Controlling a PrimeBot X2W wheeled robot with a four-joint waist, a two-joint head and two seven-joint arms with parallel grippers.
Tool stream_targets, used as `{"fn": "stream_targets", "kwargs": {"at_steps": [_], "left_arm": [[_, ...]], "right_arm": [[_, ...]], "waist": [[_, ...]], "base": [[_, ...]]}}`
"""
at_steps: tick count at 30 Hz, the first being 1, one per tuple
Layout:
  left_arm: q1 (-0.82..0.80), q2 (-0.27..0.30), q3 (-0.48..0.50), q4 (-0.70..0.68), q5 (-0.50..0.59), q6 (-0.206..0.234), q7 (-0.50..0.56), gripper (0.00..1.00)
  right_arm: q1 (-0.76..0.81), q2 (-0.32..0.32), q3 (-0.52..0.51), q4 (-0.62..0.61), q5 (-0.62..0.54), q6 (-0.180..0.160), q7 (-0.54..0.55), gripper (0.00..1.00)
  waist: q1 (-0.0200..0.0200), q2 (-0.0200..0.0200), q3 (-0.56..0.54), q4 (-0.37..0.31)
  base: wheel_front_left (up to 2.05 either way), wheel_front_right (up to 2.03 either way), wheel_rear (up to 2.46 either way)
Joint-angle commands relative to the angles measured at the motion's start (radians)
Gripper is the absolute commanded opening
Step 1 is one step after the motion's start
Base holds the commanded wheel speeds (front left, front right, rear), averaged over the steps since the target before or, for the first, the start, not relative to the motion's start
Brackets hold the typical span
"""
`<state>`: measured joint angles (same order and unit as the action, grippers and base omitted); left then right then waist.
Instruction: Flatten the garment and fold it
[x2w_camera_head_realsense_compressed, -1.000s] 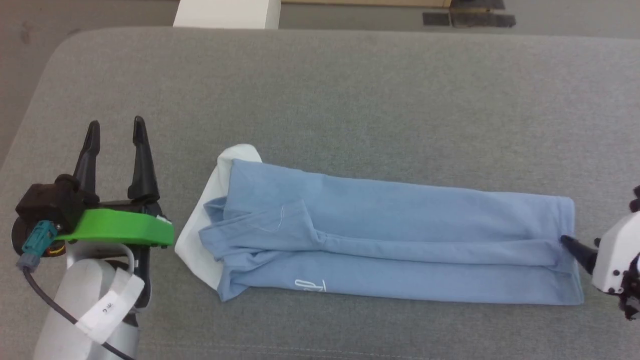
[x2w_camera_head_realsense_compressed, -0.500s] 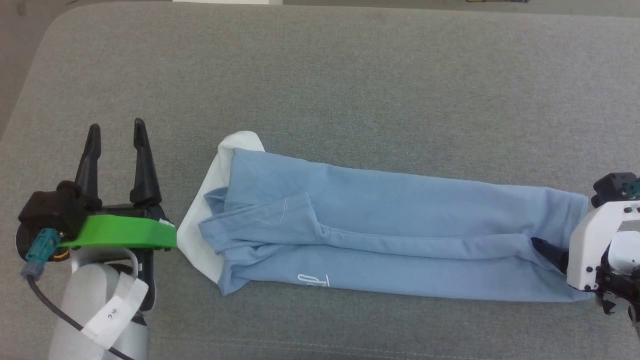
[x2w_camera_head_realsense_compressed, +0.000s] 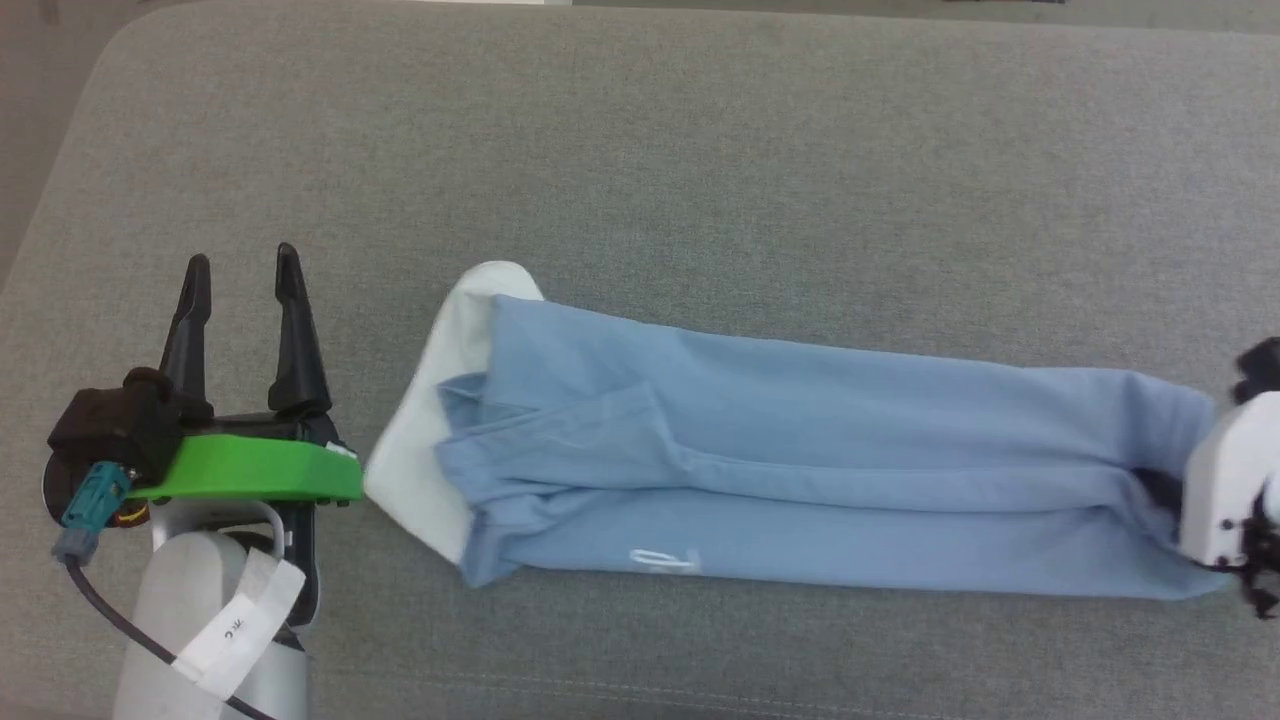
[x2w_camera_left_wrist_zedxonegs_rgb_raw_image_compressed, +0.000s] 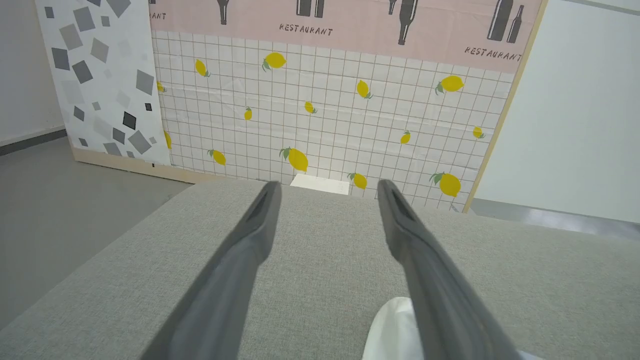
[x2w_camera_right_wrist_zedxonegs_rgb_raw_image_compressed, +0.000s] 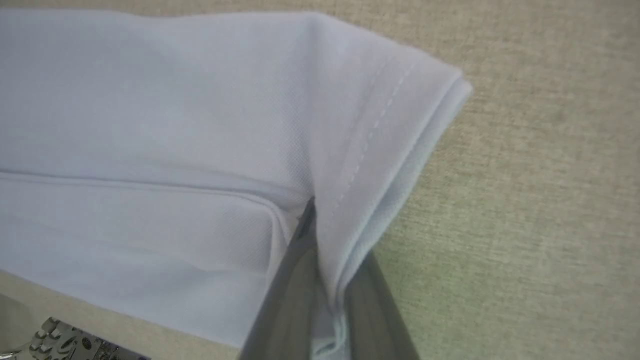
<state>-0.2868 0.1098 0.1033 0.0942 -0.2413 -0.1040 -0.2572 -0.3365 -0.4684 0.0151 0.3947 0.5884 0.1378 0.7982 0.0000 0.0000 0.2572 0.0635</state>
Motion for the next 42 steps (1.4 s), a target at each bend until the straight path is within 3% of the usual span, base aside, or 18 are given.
{"fn": "stream_targets", "kwargs": {"at_steps": [1,9,13,17,23,29,35,42], "left_arm": [[0.006,-0.007,0.004,0.003,0.010,-0.007,-0.004,1.00],[0.004,-0.017,0.009,0.007,0.022,-0.019,-0.004,1.00],[0.009,-0.020,0.011,0.014,0.025,-0.022,-0.005,1.00],[0.019,-0.024,0.012,0.027,0.026,-0.023,-0.005,1.00],[0.048,-0.028,0.019,0.038,0.029,-0.025,-0.005,1.00],[0.064,-0.033,0.016,0.039,0.033,-0.026,-0.005,1.00],[0.061,-0.039,0.010,0.038,0.030,-0.026,-0.005,1.00],[0.050,-0.044,-0.001,0.047,0.021,-0.026,-0.005,1.00]], "right_arm": [[-0.003,-0.025,-0.043,0.042,-0.039,-0.007,-0.006,0.00],[-0.021,-0.050,-0.294,0.118,-0.252,-0.007,-0.001,0.00],[-0.022,-0.025,-0.329,0.084,-0.317,-0.007,0.033,0.00],[0.003,-0.034,-0.244,-0.014,-0.318,-0.007,0.144,0.00],[0.050,-0.109,-0.049,-0.312,-0.182,-0.007,0.350,0.00],[0.037,-0.106,0.095,-0.525,-0.081,-0.007,0.420,0.00],[-0.041,-0.019,0.267,-0.534,-0.057,-0.007,0.383,0.00],[-0.182,0.105,0.466,-0.378,-0.069,-0.007,0.265,0.00]], "waist": [[0.0000,0.0000,0.000,0.001],[0.0000,0.0000,-0.002,0.008],[0.0000,0.0000,-0.011,0.004],[0.0000,0.0000,-0.037,-0.003],[0.0000,0.0000,-0.082,-0.021],[0.0000,0.0000,-0.092,-0.027],[0.0000,0.0000,-0.074,-0.014],[0.0000,0.0000,-0.046,0.019]], "base": [[0.00,0.00,0.00],[0.00,0.00,0.00],[0.00,0.00,0.00],[0.00,0.00,0.00],[0.00,0.00,0.00],[0.00,0.00,0.00],[0.00,0.00,0.00],[0.00,0.00,0.00]]}}
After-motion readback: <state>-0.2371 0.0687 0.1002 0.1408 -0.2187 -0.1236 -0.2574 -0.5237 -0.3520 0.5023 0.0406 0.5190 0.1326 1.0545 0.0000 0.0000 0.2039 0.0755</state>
